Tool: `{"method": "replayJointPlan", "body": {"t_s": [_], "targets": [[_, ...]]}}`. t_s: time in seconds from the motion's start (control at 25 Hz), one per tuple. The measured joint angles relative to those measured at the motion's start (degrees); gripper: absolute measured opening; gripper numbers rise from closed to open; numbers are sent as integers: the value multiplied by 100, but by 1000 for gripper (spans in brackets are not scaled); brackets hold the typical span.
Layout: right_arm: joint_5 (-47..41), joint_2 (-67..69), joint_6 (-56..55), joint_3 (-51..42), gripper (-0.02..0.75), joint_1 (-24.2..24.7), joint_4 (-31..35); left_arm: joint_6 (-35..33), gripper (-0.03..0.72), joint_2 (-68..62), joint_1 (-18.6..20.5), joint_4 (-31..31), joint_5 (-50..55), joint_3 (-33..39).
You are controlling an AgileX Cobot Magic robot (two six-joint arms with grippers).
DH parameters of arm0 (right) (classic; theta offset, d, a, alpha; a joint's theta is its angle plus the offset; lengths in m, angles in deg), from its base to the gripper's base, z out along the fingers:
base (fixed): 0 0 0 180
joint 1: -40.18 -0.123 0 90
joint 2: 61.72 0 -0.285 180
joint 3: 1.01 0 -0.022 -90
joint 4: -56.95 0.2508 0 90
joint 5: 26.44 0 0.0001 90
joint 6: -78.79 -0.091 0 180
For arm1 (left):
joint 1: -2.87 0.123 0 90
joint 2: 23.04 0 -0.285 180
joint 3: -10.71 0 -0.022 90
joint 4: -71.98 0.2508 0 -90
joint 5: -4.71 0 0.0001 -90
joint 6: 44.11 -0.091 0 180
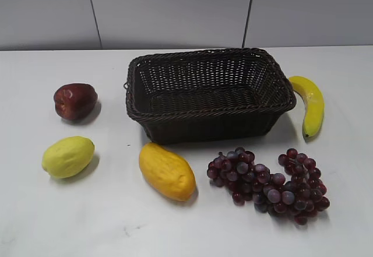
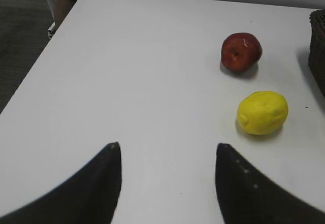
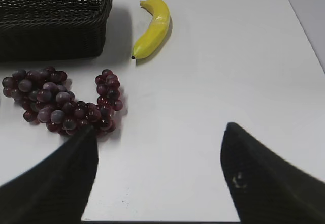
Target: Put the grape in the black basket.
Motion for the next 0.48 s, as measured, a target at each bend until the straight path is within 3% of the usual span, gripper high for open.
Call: {"method": "replayJointPlan", "body": {"t_s": [0.48], "targets": [[0, 0, 0, 0, 573, 0, 0, 0, 552, 0, 0, 0, 0, 0]]}}
